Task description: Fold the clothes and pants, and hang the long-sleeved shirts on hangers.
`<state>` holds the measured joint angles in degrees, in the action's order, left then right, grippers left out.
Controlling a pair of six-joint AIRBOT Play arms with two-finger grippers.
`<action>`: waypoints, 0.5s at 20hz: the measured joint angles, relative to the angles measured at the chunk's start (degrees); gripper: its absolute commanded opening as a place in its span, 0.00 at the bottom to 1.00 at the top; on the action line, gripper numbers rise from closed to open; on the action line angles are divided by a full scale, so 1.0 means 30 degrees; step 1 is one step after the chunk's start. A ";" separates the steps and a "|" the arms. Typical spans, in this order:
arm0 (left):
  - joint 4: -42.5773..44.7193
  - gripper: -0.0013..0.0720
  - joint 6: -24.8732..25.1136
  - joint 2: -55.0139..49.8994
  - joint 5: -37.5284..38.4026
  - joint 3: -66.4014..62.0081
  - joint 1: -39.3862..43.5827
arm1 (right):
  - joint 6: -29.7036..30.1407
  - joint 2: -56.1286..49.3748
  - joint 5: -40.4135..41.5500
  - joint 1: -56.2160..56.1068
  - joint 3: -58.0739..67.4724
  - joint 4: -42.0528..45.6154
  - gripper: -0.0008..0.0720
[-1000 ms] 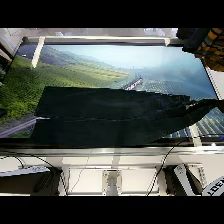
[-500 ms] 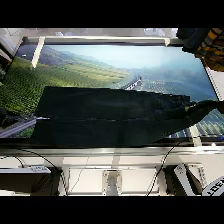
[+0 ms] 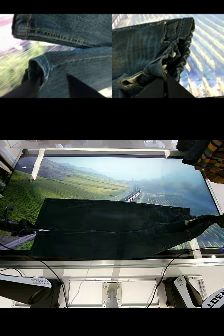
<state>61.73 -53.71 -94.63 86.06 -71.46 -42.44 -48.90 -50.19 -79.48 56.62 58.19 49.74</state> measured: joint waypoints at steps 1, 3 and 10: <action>0.0124 0.73 -0.0226 -0.0015 -0.0160 0.0000 0.0117 | -0.0015 0.0000 0.0000 0.0007 0.0000 0.0044 0.05; 0.0364 0.73 -0.0765 -0.0044 -0.0350 0.0000 0.0233 | -0.0066 0.0000 0.0000 0.0000 -0.0007 0.0080 0.06; 0.1144 0.73 -0.2856 -0.0036 -0.1217 0.0000 0.0386 | -0.0350 -0.0255 0.0313 0.0007 -0.0226 0.0175 0.06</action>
<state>65.17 -62.28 -94.74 82.41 -71.46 -41.28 -49.95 -50.96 -78.54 56.64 57.52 50.26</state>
